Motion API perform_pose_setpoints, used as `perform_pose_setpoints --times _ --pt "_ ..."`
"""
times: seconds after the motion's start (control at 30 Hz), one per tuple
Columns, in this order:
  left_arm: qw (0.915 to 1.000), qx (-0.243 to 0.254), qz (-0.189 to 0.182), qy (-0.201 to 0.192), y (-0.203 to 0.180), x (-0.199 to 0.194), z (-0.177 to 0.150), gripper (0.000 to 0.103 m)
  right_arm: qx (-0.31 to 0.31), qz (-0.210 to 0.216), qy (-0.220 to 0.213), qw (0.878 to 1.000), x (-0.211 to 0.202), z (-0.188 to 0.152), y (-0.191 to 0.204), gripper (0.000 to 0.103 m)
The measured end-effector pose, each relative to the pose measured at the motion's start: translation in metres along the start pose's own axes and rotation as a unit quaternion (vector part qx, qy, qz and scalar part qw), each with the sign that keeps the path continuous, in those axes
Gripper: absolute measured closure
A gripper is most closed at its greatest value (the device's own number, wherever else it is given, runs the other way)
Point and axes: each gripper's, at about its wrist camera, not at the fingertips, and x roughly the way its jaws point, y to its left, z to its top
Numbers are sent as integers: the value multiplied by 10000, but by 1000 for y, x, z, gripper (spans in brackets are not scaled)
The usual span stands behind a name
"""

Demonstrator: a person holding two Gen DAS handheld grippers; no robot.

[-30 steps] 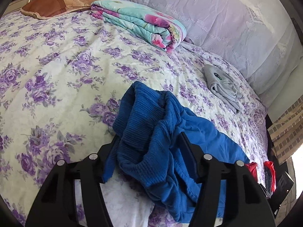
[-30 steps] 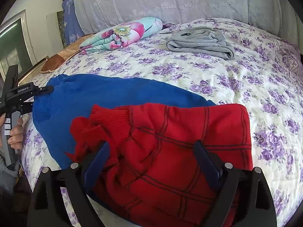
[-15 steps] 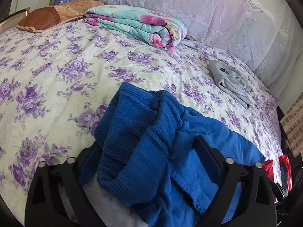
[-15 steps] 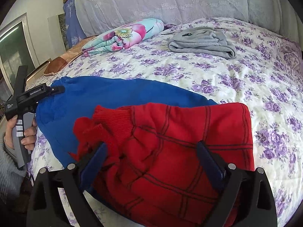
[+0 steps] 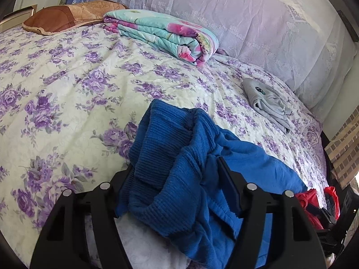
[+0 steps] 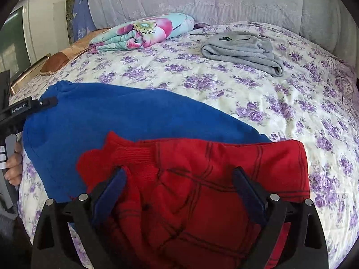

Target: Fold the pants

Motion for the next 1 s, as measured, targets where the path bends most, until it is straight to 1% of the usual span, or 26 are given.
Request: perform_pose_setpoints --times 0.03,0.13,0.17,0.2,0.23,0.27,0.37,0.43,0.53,0.6,0.73,0.87,0.93,1.0 --pt "10000 -5 5 15 -1 0 1 37 19 30 -6 10000 -3 1 -1 7" --pt "9999 34 96 65 -3 2 1 37 153 -78 -459 9988 -25 0 -6 7" --pt "9999 35 125 84 -5 2 2 37 146 -76 -482 9987 -27 -1 -7 7" --pt "9998 30 146 102 -5 3 3 36 88 -67 -342 9994 -21 -2 -7 6" --pt "9998 26 165 122 -5 4 4 36 -28 -20 -32 10000 -7 -5 -6 4" --pt "9997 24 175 140 -5 4 5 36 -66 35 106 9999 3 -8 -7 3" --pt "9997 18 181 141 -7 2 8 40 112 238 -96 9996 -9 -6 -13 4" --pt "9998 44 158 114 -10 -3 8 47 250 303 -345 9986 -22 -10 -20 4" --pt "9994 279 206 -12 -21 -14 8 52 557 409 -723 9950 -43 -19 -40 4" --pt "9988 421 238 -120 -29 -23 8 53 741 297 -927 9925 -58 -27 -57 4" --pt "9969 679 266 -310 -46 -40 11 54 1190 -187 -1173 9858 -84 -45 -102 4" --pt "9947 897 258 -439 -68 -54 18 56 1830 -610 -1297 9726 -104 -68 -148 4" --pt "9926 1065 222 -542 -84 -64 23 71 2148 -737 -1316 9649 -110 -80 -168 4" --pt "9913 1226 66 -472 -102 -69 27 73 2416 -765 -1350 9579 -112 -92 -184 4"
